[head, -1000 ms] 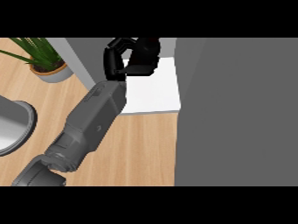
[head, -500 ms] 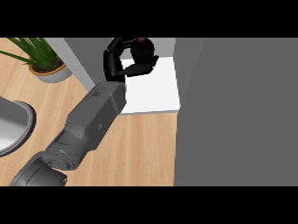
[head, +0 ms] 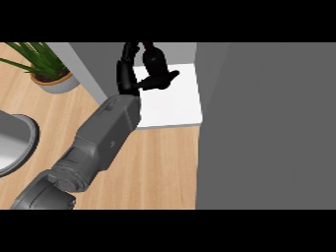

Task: Pick up the wine, place it into the cabinet and close the cabinet

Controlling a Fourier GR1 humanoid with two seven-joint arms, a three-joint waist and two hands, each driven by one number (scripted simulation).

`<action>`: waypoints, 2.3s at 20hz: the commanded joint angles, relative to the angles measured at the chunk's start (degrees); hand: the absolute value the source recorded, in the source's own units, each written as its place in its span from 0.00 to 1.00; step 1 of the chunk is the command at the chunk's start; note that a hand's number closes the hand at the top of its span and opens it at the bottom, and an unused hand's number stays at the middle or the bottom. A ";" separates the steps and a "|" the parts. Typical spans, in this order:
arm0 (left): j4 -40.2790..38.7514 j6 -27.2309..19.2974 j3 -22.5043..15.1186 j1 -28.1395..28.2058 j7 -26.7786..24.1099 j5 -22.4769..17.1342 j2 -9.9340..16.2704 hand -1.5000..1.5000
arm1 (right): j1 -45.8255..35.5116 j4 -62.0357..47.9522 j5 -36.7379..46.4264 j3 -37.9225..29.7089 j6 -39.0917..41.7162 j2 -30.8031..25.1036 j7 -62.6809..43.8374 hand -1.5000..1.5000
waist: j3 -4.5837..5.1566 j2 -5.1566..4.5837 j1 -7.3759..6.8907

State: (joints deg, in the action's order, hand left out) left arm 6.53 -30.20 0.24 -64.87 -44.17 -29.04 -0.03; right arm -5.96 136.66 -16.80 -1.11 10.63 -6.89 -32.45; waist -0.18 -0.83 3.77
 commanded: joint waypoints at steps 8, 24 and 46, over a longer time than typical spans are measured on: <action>-0.90 0.99 1.72 3.82 -3.43 0.07 2.55 0.00 | 4.53 2.17 -2.97 -0.48 3.48 -0.14 3.03 0.00 | 0.20 -0.77 0.69; -0.82 8.20 1.00 7.04 -8.26 2.37 1.50 0.00 | 2.33 4.93 -2.54 1.24 -0.22 0.26 -1.40 0.00 | 0.28 -0.39 -0.06; 9.30 10.97 -9.16 11.80 -5.76 -10.53 0.03 0.00 | -2.52 2.86 1.44 4.82 -4.36 1.71 -3.52 0.00 | 0.26 0.59 -0.75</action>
State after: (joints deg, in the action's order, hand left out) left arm 13.77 -19.37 -6.82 -57.63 -49.38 -36.13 -0.07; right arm -6.11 136.45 -16.44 3.48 8.94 -5.32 -32.60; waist -0.03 -0.29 4.15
